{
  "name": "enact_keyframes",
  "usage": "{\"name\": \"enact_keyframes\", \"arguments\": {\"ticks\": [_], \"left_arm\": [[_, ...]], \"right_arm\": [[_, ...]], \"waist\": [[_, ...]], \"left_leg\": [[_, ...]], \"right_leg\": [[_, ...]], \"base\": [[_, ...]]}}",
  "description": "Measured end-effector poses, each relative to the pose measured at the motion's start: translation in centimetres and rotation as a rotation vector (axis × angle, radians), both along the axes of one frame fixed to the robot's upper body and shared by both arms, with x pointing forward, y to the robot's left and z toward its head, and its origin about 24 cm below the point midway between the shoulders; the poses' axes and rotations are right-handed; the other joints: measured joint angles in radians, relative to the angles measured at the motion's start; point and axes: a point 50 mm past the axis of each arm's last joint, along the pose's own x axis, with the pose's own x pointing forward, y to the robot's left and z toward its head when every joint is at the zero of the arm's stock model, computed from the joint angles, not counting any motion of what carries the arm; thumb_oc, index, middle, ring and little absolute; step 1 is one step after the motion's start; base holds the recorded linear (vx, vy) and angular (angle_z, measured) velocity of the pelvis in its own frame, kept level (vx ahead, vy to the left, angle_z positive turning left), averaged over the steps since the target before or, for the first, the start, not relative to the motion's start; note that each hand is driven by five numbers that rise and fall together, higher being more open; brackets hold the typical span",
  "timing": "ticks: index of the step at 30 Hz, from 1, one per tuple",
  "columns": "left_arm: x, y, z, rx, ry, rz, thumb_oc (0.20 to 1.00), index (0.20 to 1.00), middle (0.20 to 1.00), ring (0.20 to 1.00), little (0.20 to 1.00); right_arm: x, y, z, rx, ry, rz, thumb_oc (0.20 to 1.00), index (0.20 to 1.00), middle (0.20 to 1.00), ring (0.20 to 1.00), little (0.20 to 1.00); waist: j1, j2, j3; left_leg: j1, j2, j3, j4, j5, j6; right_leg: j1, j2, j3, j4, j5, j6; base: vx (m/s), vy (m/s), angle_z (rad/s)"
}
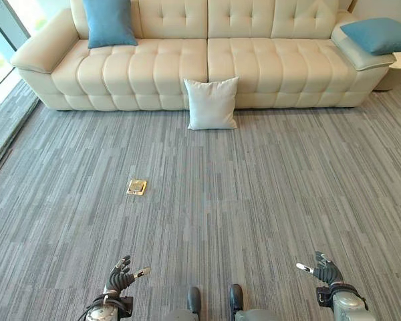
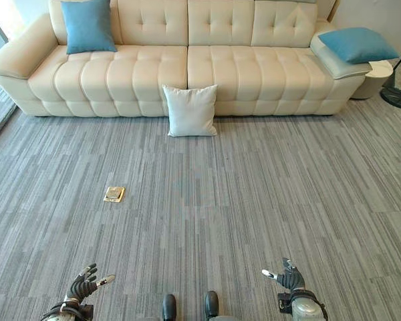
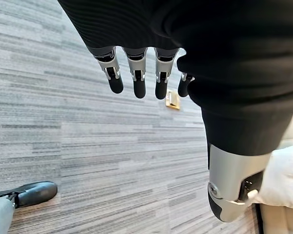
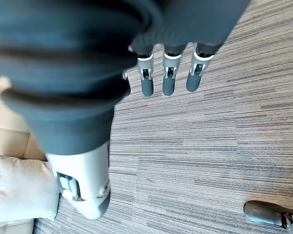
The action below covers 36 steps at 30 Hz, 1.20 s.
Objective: Pick up all the scattered cushions and arrange them neatly on the sofa.
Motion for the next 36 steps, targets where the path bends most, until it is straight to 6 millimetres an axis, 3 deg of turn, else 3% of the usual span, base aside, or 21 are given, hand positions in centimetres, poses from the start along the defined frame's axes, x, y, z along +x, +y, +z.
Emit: {"name": "enact_keyframes", "arguments": {"ticks": [2,4,5,7,9,11,14,15,16,17,18,19,20,21,24,26,30,31,32,33,36], "left_arm": [[0.0,0.1,0.0,-0.014,-0.007,0.021,1.000,1.000,1.000,1.000,1.000],[1.2,-0.2,0.4,-0.019,-0.034,0.014,1.000,1.000,1.000,1.000,1.000],[2.0,-0.3,0.7,-0.017,-0.057,0.006,1.000,1.000,1.000,1.000,1.000],[2.6,-0.4,1.0,-0.017,-0.079,0.005,1.000,1.000,1.000,1.000,1.000],[2.6,-0.3,1.0,-0.012,-0.080,0.006,1.000,1.000,1.000,1.000,1.000],[2.7,-0.2,1.0,-0.009,-0.076,0.014,1.000,1.000,1.000,1.000,1.000],[2.0,-0.3,0.4,-0.015,-0.041,0.021,1.000,1.000,1.000,1.000,1.000],[1.9,-0.3,0.3,-0.016,-0.037,0.020,1.000,1.000,1.000,1.000,1.000],[1.7,-0.9,0.1,-0.025,-0.027,0.000,1.000,1.000,1.000,1.000,1.000],[1.7,-1.1,0.0,-0.028,-0.025,-0.011,1.000,1.000,1.000,1.000,1.000],[0.8,-1.0,-0.3,-0.028,-0.001,-0.008,1.000,1.000,1.000,1.000,1.000],[0.8,-1.1,-0.3,-0.027,0.001,-0.015,1.000,1.000,1.000,1.000,1.000],[1.1,-1.5,-0.3,-0.035,-0.001,-0.040,1.000,1.000,1.000,1.000,1.000],[0.8,-1.9,-0.6,-0.046,0.011,-0.045,1.000,1.000,1.000,1.000,1.000],[0.8,-2.2,-0.8,-0.062,0.015,-0.050,1.000,1.000,1.000,1.000,1.000],[2.3,-2.0,0.0,-0.047,-0.024,-0.072,1.000,1.000,1.000,1.000,1.000],[3.7,-1.9,0.9,-0.040,-0.074,-0.098,1.000,1.000,1.000,1.000,1.000],[3.9,-2.0,1.0,-0.046,-0.087,-0.098,1.000,1.000,1.000,1.000,1.000],[3.8,-2.1,1.0,-0.049,-0.085,-0.096,1.000,1.000,1.000,1.000,1.000],[3.2,-2.0,0.7,-0.052,-0.064,-0.093,1.000,1.000,1.000,1.000,1.000],[2.0,-1.9,0.0,-0.058,-0.020,-0.072,1.000,1.000,1.000,1.000,1.000]], "right_arm": [[0.7,0.3,0.3,0.010,-0.021,0.002,1.000,1.000,1.000,1.000,1.000],[2.1,0.6,1.0,0.020,-0.065,0.009,1.000,1.000,1.000,1.000,1.000],[3.1,1.1,1.8,0.028,-0.115,0.041,1.000,1.000,1.000,1.000,1.000],[3.3,1.7,2.3,0.040,-0.146,0.069,1.000,1.000,1.000,1.000,1.000],[3.7,2.0,2.6,0.044,-0.163,0.081,1.000,1.000,1.000,1.000,1.000],[3.2,2.3,2.3,0.044,-0.149,0.098,1.000,1.000,1.000,1.000,1.000],[2.1,2.3,1.7,0.051,-0.119,0.090,1.000,1.000,1.000,1.000,1.000],[1.8,2.3,1.5,0.051,-0.109,0.087,1.000,1.000,1.000,1.000,1.000],[0.3,1.9,0.8,0.052,-0.070,0.067,1.000,1.000,1.000,1.000,1.000],[-0.3,1.9,0.5,0.054,-0.051,0.063,1.000,1.000,1.000,1.000,1.000],[-0.8,1.8,0.2,0.056,-0.030,0.057,1.000,1.000,1.000,1.000,1.000],[-0.7,1.7,0.2,0.055,-0.031,0.052,1.000,1.000,1.000,1.000,1.000],[-0.6,1.3,0.3,0.047,-0.031,0.046,1.000,1.000,1.000,1.000,1.000],[0.2,0.9,0.9,0.031,-0.052,0.056,1.000,1.000,1.000,1.000,1.000],[1.9,0.5,2.1,0.012,-0.114,0.077,1.000,1.000,1.000,1.000,1.000],[2.5,0.8,2.3,0.026,-0.133,0.070,1.000,1.000,1.000,1.000,1.000],[3.2,0.9,2.9,0.038,-0.172,0.056,1.000,1.000,1.000,1.000,1.000],[3.1,1.0,2.8,0.038,-0.164,0.051,1.000,1.000,1.000,1.000,1.000],[2.9,0.9,2.6,0.036,-0.157,0.051,1.000,1.000,1.000,1.000,1.000],[3.2,1.0,2.8,0.036,-0.164,0.055,1.000,1.000,1.000,1.000,1.000],[3.2,0.9,2.7,0.027,-0.159,0.047,1.000,1.000,1.000,1.000,1.000]], "waist": [[0.002,0.000,0.015],[0.005,0.023,0.055],[-0.001,0.029,0.078],[-0.020,0.017,0.080],[-0.025,0.017,0.084],[-0.028,0.005,0.079],[-0.058,-0.007,0.076],[-0.058,-0.007,0.075],[-0.070,0.013,0.072],[-0.079,0.017,0.058],[-0.077,0.025,0.042],[-0.079,0.025,0.042],[-0.085,0.029,0.037],[-0.075,0.056,0.038],[-0.076,0.094,0.036],[-0.073,0.068,0.051],[-0.081,0.001,0.081],[-0.056,-0.013,0.088],[-0.044,-0.017,0.093],[-0.021,-0.010,0.093],[-0.015,0.018,0.088]], "left_leg": [[0.000,-0.002,0.005,0.000,-0.013,0.019],[0.001,-0.001,-0.004,0.024,-0.034,0.041],[0.016,0.000,-0.012,0.042,-0.049,0.055],[0.033,-0.022,-0.026,0.040,-0.061,0.072],[0.037,-0.025,-0.025,0.042,-0.055,0.090],[0.032,-0.036,-0.048,0.061,-0.085,0.079],[0.059,-0.051,-0.098,0.067,-0.113,0.084],[0.070,-0.054,-0.112,0.069,-0.129,0.076],[0.087,-0.047,-0.167,0.109,-0.187,0.054],[0.101,-0.041,-0.183,0.125,-0.190,0.047],[0.106,-0.039,-0.198,0.193,-0.235,0.005],[0.074,-0.040,-0.187,0.266,-0.250,-0.020],[-0.026,-0.032,-0.132,0.481,-0.262,-0.053],[-0.081,0.006,-0.071,0.626,-0.262,-0.058],[-0.122,0.077,-0.026,0.772,-0.212,-0.087],[-0.159,0.104,0.036,0.825,-0.219,-0.076],[-0.293,0.081,0.084,0.669,-0.226,-0.071],[-0.311,0.064,0.085,0.535,-0.222,-0.065],[-0.321,0.057,0.084,0.442,-0.203,-0.065],[-0.366,0.060,0.078,0.339,-0.150,-0.060],[-0.407,0.045,0.031,0.121,-0.091,-0.071]], "right_leg": [[-0.026,-0.002,0.008,0.053,-0.011,0.014],[-0.139,0.000,0.006,0.308,-0.061,0.082],[-0.234,-0.012,0.006,0.513,-0.097,0.113],[-0.310,-0.043,0.000,0.593,-0.179,0.104],[-0.328,-0.061,-0.049,0.496,-0.178,0.101],[-0.366,-0.062,-0.080,0.359,-0.161,0.116],[-0.361,-0.067,-0.112,0.165,-0.092,0.110],[-0.350,-0.066,-0.111,0.156,-0.081,0.101],[-0.319,-0.061,-0.111,0.205,-0.066,0.061],[-0.299,-0.057,-0.124,0.197,-0.061,0.061],[-0.248,-0.053,-0.140,0.194,-0.037,0.021],[-0.242,-0.059,-0.151,0.200,-0.027,0.010],[-0.224,-0.056,-0.159,0.197,-0.004,-0.046],[-0.203,-0.032,-0.165,0.196,-0.013,-0.078],[-0.171,0.022,-0.164,0.237,-0.087,-0.130],[-0.116,0.028,-0.157,0.214,-0.118,-0.151],[0.018,0.019,-0.132,0.128,-0.146,-0.134],[0.050,0.018,-0.112,0.097,-0.159,-0.108],[0.072,0.017,-0.108,0.080,-0.135,-0.119],[0.103,0.036,-0.099,0.061,-0.149,-0.108],[0.206,0.085,-0.069,-0.006,-0.208,-0.076]], "base": [[0.16,0.169,-0.14],[0.29,0.122,-0.16],[0.29,0.054,0.07],[0.34,-0.010,0.24],[0.39,-0.057,0.22],[0.39,-0.095,0.20],[0.41,-0.155,0.51],[0.38,-0.226,0.77],[0.37,-0.253,0.92],[0.33,-0.238,1.20],[0.39,-0.247,0.72],[0.28,-0.182,0.71],[0.30,-0.180,0.28],[0.20,-0.120,0.01],[0.33,-0.157,-0.15],[0.23,-0.066,0.12],[0.43,-0.006,-0.03],[0.28,0.019,-0.19],[0.48,0.037,-0.69],[0.49,0.049,-0.60],[0.57,0.119,-0.30]]}}
